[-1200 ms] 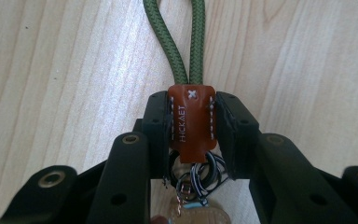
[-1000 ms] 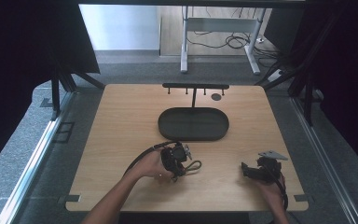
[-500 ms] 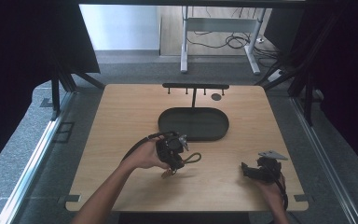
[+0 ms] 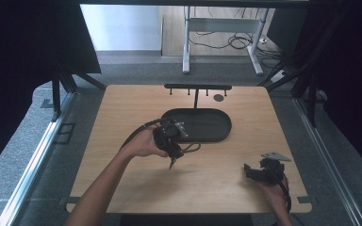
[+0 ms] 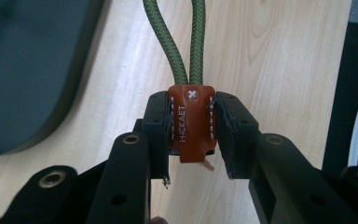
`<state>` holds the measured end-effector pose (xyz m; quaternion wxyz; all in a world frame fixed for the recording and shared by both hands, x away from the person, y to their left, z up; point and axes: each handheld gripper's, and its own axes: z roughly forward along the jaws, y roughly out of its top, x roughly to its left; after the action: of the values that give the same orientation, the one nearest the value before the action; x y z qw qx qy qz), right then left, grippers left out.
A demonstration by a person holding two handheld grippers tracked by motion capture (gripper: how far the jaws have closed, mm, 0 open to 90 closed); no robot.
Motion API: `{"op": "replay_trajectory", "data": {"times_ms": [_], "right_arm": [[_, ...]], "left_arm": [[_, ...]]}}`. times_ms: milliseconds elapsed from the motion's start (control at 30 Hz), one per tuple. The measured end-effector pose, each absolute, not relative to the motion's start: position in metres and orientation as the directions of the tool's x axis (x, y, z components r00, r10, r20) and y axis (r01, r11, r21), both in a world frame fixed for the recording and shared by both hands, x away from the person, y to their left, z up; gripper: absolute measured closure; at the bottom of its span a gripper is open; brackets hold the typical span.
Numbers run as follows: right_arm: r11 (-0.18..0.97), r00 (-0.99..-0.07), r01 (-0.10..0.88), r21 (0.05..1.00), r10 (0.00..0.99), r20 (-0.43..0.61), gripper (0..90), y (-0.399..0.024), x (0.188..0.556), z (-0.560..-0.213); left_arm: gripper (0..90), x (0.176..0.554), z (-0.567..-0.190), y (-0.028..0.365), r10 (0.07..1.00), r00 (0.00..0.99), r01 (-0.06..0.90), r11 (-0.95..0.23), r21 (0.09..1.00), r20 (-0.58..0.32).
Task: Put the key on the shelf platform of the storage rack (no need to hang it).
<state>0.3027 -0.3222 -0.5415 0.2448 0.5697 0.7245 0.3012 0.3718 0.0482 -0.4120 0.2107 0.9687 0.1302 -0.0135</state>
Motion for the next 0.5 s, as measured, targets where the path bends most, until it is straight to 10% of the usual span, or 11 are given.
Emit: {"op": "replay_trajectory", "data": {"times_ms": [500], "right_arm": [[0.164,-0.226,0.679,0.716,0.974,-0.009,7.1,-0.322,0.303,-0.541]], "left_arm": [[67.2,0.401,-0.387,0.054,0.264,0.96,0.276,-0.862,0.425,-0.09]]}}
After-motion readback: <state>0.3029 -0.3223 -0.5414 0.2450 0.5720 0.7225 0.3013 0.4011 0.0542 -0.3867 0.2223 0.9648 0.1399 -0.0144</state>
